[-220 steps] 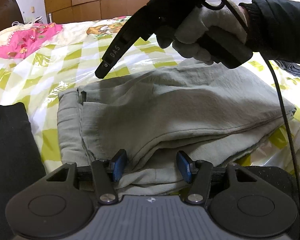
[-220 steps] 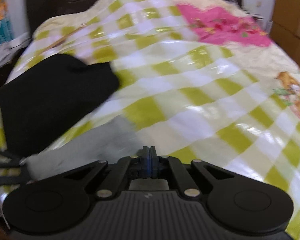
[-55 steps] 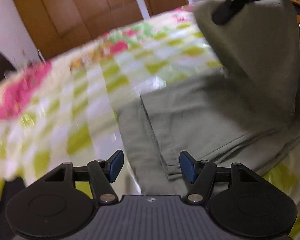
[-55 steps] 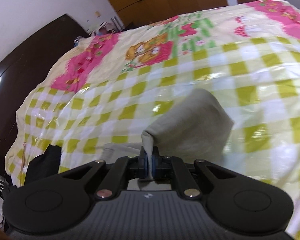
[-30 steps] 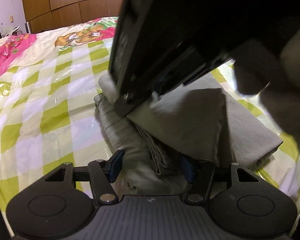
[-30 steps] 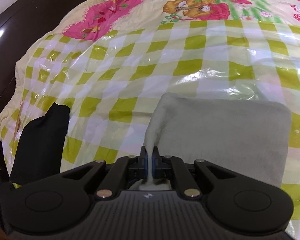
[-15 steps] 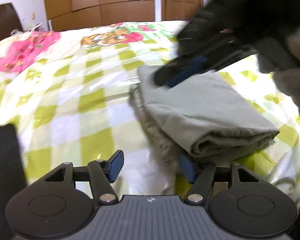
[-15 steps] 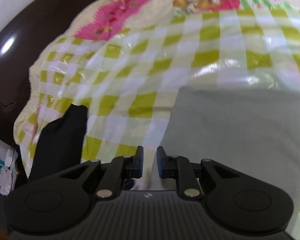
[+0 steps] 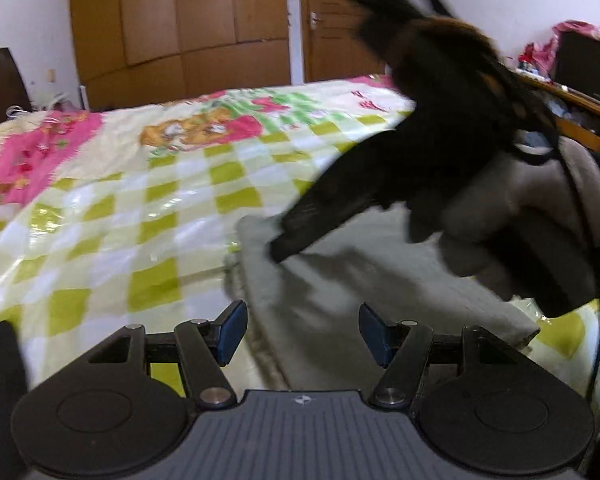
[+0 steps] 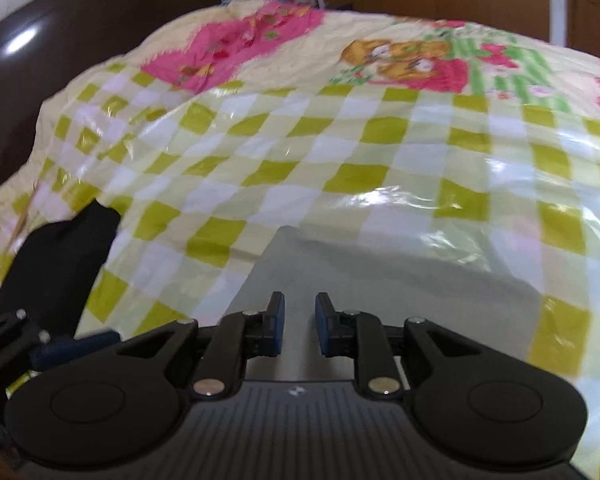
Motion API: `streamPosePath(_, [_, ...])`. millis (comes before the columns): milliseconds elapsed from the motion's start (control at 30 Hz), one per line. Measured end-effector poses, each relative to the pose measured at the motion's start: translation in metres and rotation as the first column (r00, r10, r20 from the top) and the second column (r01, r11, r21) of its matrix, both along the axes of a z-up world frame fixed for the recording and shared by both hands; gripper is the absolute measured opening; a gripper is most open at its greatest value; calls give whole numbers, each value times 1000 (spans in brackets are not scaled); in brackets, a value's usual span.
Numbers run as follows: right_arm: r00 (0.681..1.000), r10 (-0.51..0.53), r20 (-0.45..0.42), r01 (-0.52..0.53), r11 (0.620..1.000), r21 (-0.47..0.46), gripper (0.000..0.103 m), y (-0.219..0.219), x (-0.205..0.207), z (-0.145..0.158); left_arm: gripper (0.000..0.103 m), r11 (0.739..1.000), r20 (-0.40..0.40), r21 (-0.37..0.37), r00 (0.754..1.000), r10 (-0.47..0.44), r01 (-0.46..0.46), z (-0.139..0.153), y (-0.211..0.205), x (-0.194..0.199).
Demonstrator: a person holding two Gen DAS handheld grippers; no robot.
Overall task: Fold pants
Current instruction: 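Press the folded pants flat with the right gripper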
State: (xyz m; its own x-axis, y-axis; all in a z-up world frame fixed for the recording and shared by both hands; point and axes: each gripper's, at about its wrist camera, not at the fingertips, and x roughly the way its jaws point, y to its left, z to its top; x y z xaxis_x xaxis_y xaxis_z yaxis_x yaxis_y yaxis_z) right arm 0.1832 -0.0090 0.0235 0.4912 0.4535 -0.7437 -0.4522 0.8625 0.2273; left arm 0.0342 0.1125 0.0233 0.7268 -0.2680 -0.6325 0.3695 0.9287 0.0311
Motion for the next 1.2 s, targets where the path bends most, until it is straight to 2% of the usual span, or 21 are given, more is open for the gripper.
streamPosePath(100, [999,38,-20,-39,999,-30,19,15,18,-15,73,999,-56,41,998,14,-12,-18,-5,14])
streamPosePath(200, [998,55,-30,-57,997,-49,19,25,30,-27,74,998,-135,46,990,43,-37,-34,1,25])
streamPosePath(300, [997,64,-34,-66,996,-63,19,32,38,-35,76,998,-151,27,986,64,-60,-35,7,26])
streamPosePath(433, [997,71,-22,-72,995,-68,18,32,37,-34,76,996,-133,52,988,74,-67,-26,3,16])
streamPosePath(533, [998,59,13,-58,997,-48,18,24,28,-19,76,994,-101,81,992,77,-69,-18,-2,10])
streamPosePath(733, [995,38,89,-31,997,-77,18,-6,-6,11,76,991,-69,98,993,98,-91,-8,-12,10])
streamPosePath(867, [992,13,125,1,994,-113,19,-28,-28,18,76,980,-136,169,983,126,-102,-25,-20,21])
streamPosePath(967, [992,-19,121,34,991,-127,19,-44,-40,18,77,980,-186,172,973,136,-104,-34,-21,27])
streamPosePath(1200, [993,-69,97,83,986,-146,19,-70,-59,9,77,974,-173,197,974,147,-112,-28,-27,20])
